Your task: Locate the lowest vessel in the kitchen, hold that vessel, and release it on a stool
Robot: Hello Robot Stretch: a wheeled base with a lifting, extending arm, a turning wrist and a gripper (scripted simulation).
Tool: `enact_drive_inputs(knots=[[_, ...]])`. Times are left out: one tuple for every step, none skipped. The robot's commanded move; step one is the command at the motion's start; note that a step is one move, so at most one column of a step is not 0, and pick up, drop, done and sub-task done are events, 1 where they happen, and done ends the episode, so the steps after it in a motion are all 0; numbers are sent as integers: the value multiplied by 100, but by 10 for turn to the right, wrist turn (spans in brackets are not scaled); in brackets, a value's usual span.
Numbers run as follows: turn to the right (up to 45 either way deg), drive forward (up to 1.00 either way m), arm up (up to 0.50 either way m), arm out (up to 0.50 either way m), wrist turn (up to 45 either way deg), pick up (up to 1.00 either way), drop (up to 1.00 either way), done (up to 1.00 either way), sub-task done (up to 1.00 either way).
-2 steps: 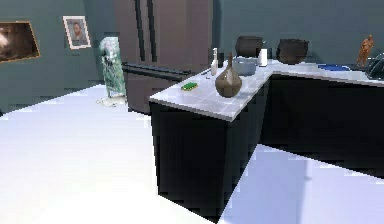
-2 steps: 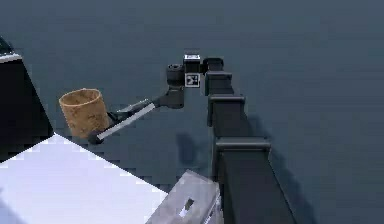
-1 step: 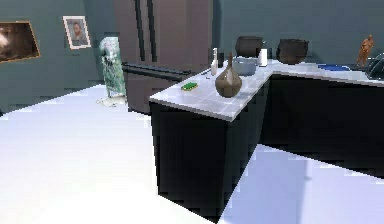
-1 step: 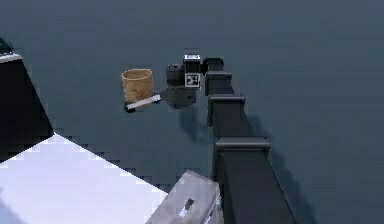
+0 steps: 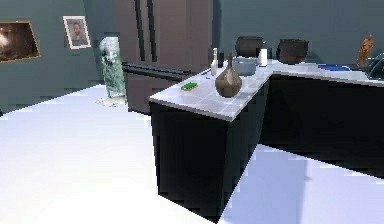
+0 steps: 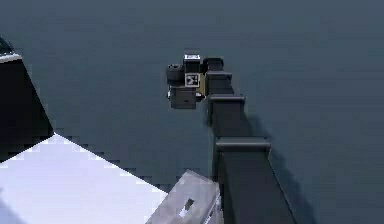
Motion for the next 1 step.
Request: enact_drive_inputs(knots=[[0,0,-34,0,0,0,0,0,0]])
